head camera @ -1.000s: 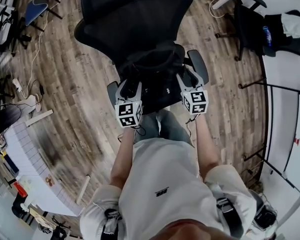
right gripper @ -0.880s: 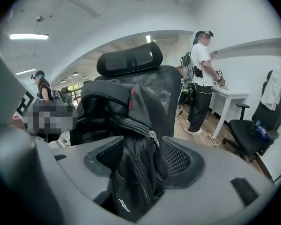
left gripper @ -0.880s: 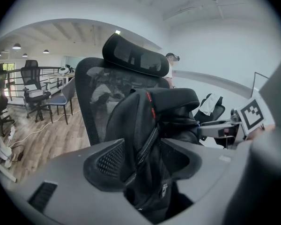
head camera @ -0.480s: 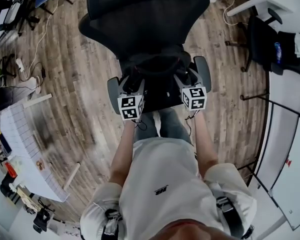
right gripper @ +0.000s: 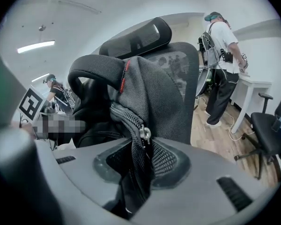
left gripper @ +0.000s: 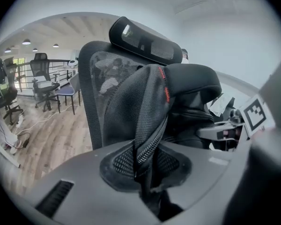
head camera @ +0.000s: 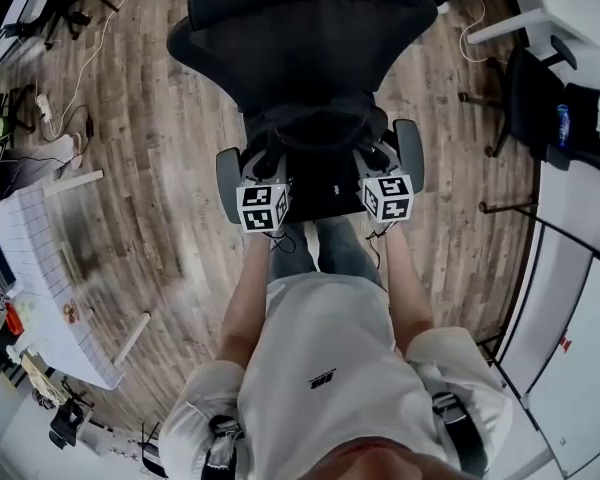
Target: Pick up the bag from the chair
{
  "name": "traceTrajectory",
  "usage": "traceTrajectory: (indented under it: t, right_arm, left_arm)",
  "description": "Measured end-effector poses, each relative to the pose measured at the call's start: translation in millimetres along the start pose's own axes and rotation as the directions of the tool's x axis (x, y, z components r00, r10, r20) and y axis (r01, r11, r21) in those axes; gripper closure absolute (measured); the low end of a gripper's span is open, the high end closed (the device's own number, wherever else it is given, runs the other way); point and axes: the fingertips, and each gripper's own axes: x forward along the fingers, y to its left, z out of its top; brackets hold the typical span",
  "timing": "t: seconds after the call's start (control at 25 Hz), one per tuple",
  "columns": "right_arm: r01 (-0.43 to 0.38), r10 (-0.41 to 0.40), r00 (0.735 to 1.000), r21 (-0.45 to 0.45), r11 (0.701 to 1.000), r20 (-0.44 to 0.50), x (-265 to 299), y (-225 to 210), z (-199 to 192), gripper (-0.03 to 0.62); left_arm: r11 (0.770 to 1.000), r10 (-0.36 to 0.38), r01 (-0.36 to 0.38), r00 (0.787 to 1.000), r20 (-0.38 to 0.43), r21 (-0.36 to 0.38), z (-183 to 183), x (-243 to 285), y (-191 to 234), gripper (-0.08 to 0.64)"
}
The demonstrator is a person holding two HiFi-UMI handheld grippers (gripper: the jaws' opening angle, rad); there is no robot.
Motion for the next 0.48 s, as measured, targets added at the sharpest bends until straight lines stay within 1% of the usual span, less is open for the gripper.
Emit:
traceTrajectory:
  t: [0.24, 0.48]
  right_arm:
    - [-0.043, 0.043, 0.999, 0.057, 0.997, -0.001, -5, 9, 4, 0.528]
    - [-0.064, 0.064, 0.998, 0.103, 0.993, -0.001, -15, 12, 6, 0.529]
  left_arm:
    - [0.999, -0.039, 0.039, 0.999, -0.012, -0.029, 2, -7, 0, 0.523]
    - [0.996, -0.068, 0.067, 0.997, -0.020, -0.057, 4, -13, -5, 0.534]
